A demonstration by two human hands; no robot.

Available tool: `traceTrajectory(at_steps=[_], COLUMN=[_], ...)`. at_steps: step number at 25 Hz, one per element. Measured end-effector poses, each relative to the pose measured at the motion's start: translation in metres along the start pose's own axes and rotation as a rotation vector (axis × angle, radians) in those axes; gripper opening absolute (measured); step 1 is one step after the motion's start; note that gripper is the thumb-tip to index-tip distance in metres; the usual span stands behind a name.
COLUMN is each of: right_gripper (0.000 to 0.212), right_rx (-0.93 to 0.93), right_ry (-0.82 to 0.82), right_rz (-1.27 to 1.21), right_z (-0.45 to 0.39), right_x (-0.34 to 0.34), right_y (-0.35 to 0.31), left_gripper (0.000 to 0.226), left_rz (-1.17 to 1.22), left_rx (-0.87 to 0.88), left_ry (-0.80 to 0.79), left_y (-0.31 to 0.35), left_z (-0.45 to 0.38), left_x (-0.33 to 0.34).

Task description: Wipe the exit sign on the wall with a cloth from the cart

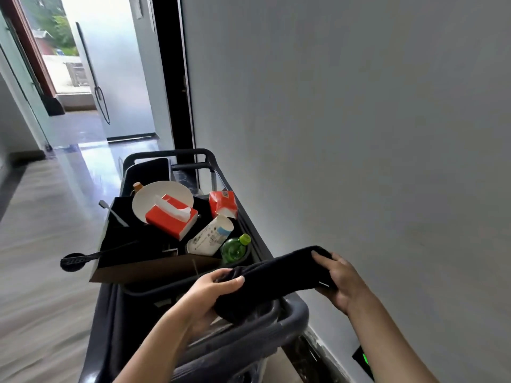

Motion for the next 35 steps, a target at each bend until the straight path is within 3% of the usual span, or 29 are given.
traceTrajectory(at_steps=[3, 13, 17, 24, 28, 35], right_gripper=[0.012, 0.018, 0.013, 0.008, 0.008, 0.007], right_rx=[-0.005, 0.195, 0.272, 0.342, 0.370, 0.347], right_ry=[0.071, 0.157, 0.194, 0.219, 0.177, 0.102], right_rz=[0.011, -0.051, 0.023, 0.117, 0.126, 0.114], right_z=[-0.033, -0.110, -0.127, -0.142, -0.144, -0.134], right_x=[0.015, 0.008, -0.003, -0.001, 0.007, 0.003], right_y=[0.001, 0.039, 0.065, 0.114, 0.124, 0.114], left_gripper=[0.042, 0.028, 0.021, 0.023, 0.028, 0.029], left_rz=[0.105, 0.212, -0.145, -0.630, -0.705, -0.632], left_rx=[-0.039, -0.136, -0.041, -0.046, -0.060, 0.002], left_ry=[0.018, 0.319, 0.537, 0.625, 0.609, 0.615], left_y=[-0.002, -0.048, -0.067, -0.088, -0.091, -0.084], left_z=[-0.035, -0.111, -0.123, -0.134, -0.135, -0.116], left_x=[-0.022, -0.040, -0.052, -0.048, -0.044, -0.043])
Point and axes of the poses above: each hand's wrist, its own z-axis away from the middle knuckle, its own x-axis out of the palm, y = z × x, the point moved 4 cm from there along -z, towards the middle knuckle, and after that the axes turned 9 degrees about z, right-handed, at the moved point
